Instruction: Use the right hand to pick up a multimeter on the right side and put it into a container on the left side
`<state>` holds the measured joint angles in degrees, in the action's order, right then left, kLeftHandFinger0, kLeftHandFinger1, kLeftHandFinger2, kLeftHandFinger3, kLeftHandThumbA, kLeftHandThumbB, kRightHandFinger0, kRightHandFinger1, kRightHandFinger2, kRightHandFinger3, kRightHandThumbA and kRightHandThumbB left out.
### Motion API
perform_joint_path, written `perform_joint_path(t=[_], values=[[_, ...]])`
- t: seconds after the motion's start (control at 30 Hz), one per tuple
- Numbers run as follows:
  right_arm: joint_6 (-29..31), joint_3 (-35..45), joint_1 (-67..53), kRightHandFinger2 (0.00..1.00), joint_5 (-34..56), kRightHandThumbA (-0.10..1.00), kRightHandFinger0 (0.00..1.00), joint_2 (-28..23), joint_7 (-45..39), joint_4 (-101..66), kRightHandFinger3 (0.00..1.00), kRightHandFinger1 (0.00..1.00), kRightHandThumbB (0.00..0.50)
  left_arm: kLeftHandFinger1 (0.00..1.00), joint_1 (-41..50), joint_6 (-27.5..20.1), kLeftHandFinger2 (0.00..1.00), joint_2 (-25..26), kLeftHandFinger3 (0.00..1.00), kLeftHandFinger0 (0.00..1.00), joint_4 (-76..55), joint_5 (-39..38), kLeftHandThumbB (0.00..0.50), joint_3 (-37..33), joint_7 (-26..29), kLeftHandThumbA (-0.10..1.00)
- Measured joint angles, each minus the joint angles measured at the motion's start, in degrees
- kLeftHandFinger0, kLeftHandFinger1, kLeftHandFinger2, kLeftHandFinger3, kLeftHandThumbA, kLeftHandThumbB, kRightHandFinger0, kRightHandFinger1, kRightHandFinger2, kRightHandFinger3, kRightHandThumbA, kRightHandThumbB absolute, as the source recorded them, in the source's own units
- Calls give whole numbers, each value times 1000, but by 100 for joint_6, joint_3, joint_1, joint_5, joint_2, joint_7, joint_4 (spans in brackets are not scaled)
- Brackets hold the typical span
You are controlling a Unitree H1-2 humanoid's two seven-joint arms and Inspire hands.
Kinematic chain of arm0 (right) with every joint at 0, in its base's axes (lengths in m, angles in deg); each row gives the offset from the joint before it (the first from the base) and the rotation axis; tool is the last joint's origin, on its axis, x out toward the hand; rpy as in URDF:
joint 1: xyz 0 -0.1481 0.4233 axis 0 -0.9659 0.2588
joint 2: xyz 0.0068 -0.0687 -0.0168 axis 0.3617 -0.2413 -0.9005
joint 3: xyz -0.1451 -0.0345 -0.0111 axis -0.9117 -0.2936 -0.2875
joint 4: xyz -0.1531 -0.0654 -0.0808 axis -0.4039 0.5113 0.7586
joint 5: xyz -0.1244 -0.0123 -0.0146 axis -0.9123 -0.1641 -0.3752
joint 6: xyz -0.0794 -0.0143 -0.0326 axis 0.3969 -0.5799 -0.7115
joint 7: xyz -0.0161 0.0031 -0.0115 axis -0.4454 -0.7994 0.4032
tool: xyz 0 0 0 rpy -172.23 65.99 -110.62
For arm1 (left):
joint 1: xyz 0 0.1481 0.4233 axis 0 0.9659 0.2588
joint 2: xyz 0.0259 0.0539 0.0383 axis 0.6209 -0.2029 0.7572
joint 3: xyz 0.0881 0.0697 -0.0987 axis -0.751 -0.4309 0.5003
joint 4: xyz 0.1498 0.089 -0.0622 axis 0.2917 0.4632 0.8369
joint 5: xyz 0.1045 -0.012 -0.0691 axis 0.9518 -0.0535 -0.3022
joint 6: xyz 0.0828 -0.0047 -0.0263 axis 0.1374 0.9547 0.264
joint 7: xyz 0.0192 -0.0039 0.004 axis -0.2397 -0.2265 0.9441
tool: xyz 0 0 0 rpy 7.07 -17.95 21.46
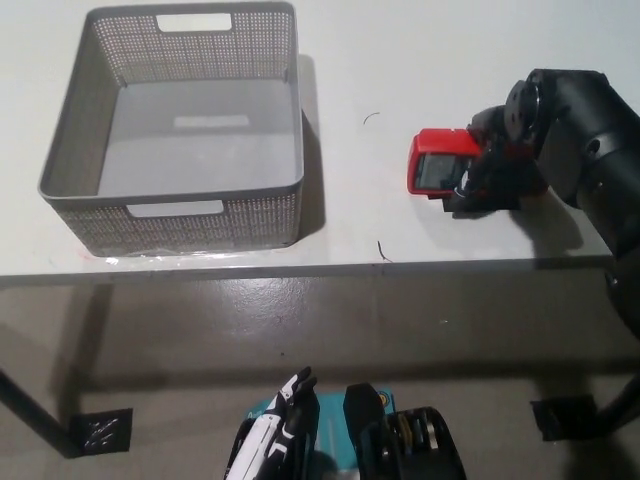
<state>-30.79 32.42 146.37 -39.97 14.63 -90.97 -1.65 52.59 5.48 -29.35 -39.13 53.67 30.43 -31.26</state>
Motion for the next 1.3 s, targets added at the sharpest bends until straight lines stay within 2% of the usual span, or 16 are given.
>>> perform_joint_path(t=[0.07,0.1,0.13,0.17,0.2,0.27,0.3,0.33,0.4,0.47,0.63,0.93,1.1,1.17,1.2,1.3], values=[[57,-49,-2,1000,-15,409,1000,0,12,24,1000,1000,383,1000,-1,0,1000,0,1000,1000,0,-1,500,0,0,1000],[59,-43,-9,1000,-12,338,834,-1,47,30,1000,927,407,1000,-3,0,1000,1,1000,1000,0,-1,500,0,-1,1000],[51,-23,-30,747,-9,169,663,1,132,34,1000,696,365,1000,-9,0,1000,2,1000,1000,0,-1,500,-1,-1,1000],[45,-12,-53,581,-10,-60,387,2,217,35,814,480,344,1000,-17,0,1000,4,1000,1000,0,-2,500,-2,-2,1000],[45,-7,-80,450,-15,-98,265,1,321,34,858,338,216,1000,-25,0,1000,6,1000,1000,0,-3,500,-1,-2,1000],[58,32,-160,334,-16,-100,94,-3,659,19,900,225,111,1000,-36,1,1000,15,1000,1000,0,-6,500,1,-5,1000],[66,96,-200,400,-6,-100,79,-5,834,9,879,318,95,1000,-37,3,1000,20,1000,1000,1,-6,500,2,-8,1000],[68,192,-239,395,12,-100,25,-6,965,9,452,377,136,1000,-38,3,1000,25,1000,1000,1,-7,500,3,-9,1000],[121,488,-358,582,102,-100,20,-27,1229,0,305,508,183,1000,-38,4,1000,38,1000,1000,1,-8,500,4,-9,1000],[176,1030,-479,926,309,-100,47,-103,1504,10,542,594,170,1000,-61,2,1000,45,1000,1000,1,-13,500,4,-10,1000],[246,2268,-746,894,868,-100,1,-202,1883,37,981,505,166,1000,-98,2,1000,47,1000,1000,0,-20,500,5,-10,1000],[80,4280,-976,579,1668,-100,0,-396,2040,79,1000,8,127,1000,-95,16,1000,47,1000,1000,2,-20,500,3,-11,1000],[-48,5369,-1118,580,2132,-100,0,-422,2068,132,1000,0,125,1000,-95,36,1000,47,1000,1000,6,-19,500,3,-11,1000],[-99,5756,-1152,629,2343,-100,0,-409,2067,145,750,72,112,1000,-96,39,1000,49,1000,1000,7,-19,500,3,-11,1000],[-129,6014,-1172,641,2461,-100,0,-393,2067,157,1000,91,85,1000,-95,39,1000,49,1000,1000,7,-19,500,3,-11,1000],[-211,6627,-1207,636,2762,-100,0,-330,2065,187,1000,117,95,1000,-93,40,1000,50,1000,1000,7,-19,500,4,-11,1000]])
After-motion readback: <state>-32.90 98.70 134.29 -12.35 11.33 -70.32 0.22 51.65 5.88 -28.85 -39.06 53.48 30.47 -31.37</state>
